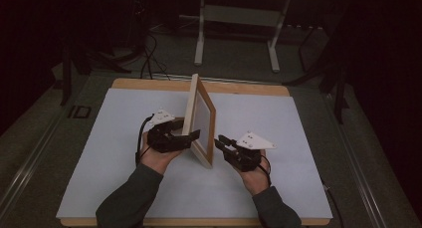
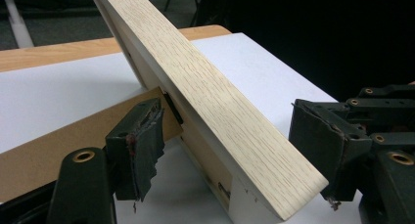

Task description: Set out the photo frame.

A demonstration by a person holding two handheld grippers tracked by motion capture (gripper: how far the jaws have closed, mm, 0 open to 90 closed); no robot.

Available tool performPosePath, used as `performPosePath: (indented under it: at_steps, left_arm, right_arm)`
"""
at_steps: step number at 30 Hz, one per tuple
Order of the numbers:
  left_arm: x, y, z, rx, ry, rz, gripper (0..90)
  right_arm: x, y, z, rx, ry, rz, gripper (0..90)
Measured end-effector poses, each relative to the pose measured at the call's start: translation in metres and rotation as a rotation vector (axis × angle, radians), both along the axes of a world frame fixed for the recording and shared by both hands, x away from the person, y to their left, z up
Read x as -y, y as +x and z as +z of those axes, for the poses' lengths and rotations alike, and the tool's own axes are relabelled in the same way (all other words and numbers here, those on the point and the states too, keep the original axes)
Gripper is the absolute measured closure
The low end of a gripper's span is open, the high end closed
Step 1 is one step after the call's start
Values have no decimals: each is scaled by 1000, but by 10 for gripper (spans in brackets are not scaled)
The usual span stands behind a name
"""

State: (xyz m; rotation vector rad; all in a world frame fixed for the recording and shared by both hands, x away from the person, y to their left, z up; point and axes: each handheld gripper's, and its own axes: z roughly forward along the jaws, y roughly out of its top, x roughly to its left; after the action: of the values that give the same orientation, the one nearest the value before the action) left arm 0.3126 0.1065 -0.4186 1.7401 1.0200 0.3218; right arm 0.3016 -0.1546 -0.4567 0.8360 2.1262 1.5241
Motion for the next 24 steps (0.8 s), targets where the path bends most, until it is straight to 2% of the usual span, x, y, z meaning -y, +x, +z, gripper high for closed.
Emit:
performPosePath:
  at_steps: [6, 9, 13, 19, 24]
  left_arm:
    - [6, -2, -4, 0, 17, 19, 357]
    - [7, -1, -5, -5, -2, 34, 394]
    - [10, -1, -7, -13, -5, 44, 439]
    - [14, -4, -7, -25, 6, 80, 489]
    - [18, -5, -8, -20, 33, 102, 534]
  right_arm:
    - [9, 0, -3, -9, 3, -7, 708]
    - [14, 0, -3, -11, 6, -13, 696]
    - [19, 1, -5, -18, 6, -22, 692]
    - [24, 2, -5, -21, 5, -32, 684]
    - [28, 3, -4, -21, 5, -38, 680]
